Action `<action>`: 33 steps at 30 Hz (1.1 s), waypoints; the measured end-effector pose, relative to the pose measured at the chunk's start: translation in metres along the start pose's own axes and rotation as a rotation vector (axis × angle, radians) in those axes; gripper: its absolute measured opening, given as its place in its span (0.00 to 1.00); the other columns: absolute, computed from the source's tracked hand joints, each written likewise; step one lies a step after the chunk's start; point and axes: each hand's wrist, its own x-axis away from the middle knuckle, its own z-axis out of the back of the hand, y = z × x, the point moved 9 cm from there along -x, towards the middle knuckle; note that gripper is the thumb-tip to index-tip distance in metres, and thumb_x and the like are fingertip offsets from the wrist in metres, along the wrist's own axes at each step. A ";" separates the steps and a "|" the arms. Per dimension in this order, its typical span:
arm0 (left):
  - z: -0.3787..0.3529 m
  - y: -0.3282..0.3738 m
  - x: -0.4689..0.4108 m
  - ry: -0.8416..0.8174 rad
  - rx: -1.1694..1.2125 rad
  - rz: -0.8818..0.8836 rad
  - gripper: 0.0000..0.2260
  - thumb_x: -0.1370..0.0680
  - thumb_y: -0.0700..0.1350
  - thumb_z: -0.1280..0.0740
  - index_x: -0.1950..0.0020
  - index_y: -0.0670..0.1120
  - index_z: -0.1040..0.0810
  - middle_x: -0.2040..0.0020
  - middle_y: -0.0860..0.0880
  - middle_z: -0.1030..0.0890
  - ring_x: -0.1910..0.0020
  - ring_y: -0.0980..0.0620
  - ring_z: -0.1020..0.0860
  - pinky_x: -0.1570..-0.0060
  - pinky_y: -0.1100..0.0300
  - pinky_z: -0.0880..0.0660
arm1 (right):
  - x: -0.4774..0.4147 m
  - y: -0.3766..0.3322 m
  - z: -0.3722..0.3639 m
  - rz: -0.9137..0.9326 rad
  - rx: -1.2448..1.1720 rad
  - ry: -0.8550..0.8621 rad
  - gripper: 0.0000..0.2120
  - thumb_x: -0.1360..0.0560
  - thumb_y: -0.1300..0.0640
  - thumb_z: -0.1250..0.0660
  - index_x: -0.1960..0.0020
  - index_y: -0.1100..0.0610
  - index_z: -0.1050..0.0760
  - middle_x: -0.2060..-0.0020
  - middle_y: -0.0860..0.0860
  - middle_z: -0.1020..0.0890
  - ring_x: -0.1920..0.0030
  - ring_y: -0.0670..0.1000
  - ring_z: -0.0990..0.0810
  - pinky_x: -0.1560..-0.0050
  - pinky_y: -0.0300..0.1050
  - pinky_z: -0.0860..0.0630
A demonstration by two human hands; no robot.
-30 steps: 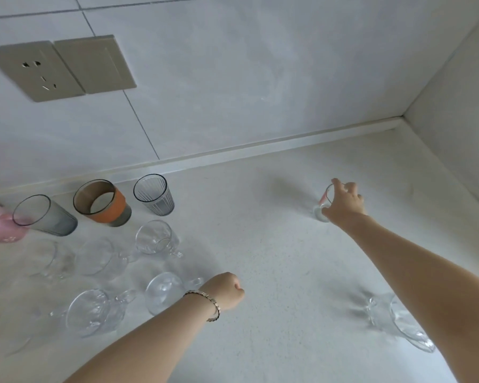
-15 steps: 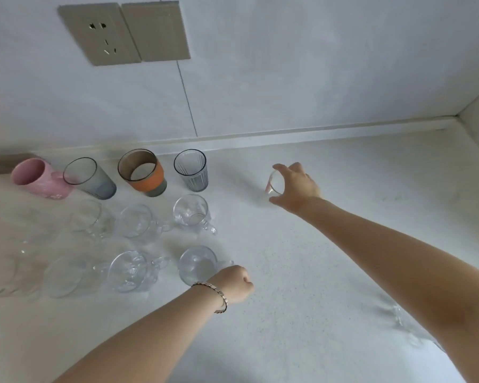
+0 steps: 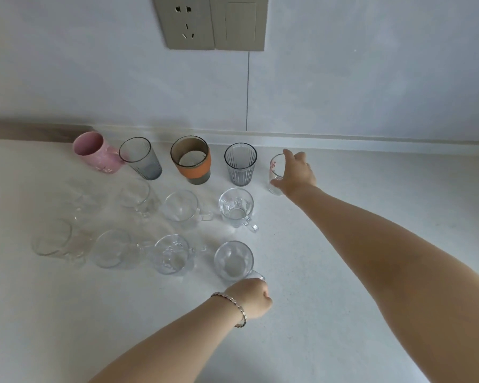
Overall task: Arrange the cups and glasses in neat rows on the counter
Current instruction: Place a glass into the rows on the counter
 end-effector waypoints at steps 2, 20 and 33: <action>0.000 -0.001 0.000 -0.004 -0.010 0.001 0.06 0.23 0.42 0.45 0.56 0.46 0.29 0.55 0.47 0.27 0.57 0.49 0.29 0.56 0.58 0.33 | 0.003 -0.003 0.001 -0.006 -0.059 0.032 0.35 0.27 0.60 0.30 0.26 0.57 0.44 0.34 0.59 0.35 0.36 0.60 0.29 0.39 0.52 0.27; -0.022 0.047 -0.003 -0.016 -0.146 -0.085 0.04 0.27 0.43 0.44 0.60 0.46 0.31 0.61 0.47 0.27 0.62 0.49 0.30 0.59 0.60 0.35 | 0.199 0.205 0.046 -0.284 0.130 -0.095 0.16 0.23 0.54 0.39 0.35 0.53 0.28 0.38 0.52 0.25 0.36 0.53 0.27 0.36 0.45 0.33; -0.032 0.034 0.009 0.047 -0.020 0.012 0.12 0.25 0.40 0.42 0.68 0.47 0.29 0.67 0.51 0.22 0.66 0.51 0.23 0.58 0.62 0.30 | 0.291 0.333 0.038 -0.649 0.101 -0.123 0.35 0.31 0.55 0.30 0.28 0.50 0.39 0.36 0.56 0.34 0.37 0.61 0.34 0.49 0.48 0.27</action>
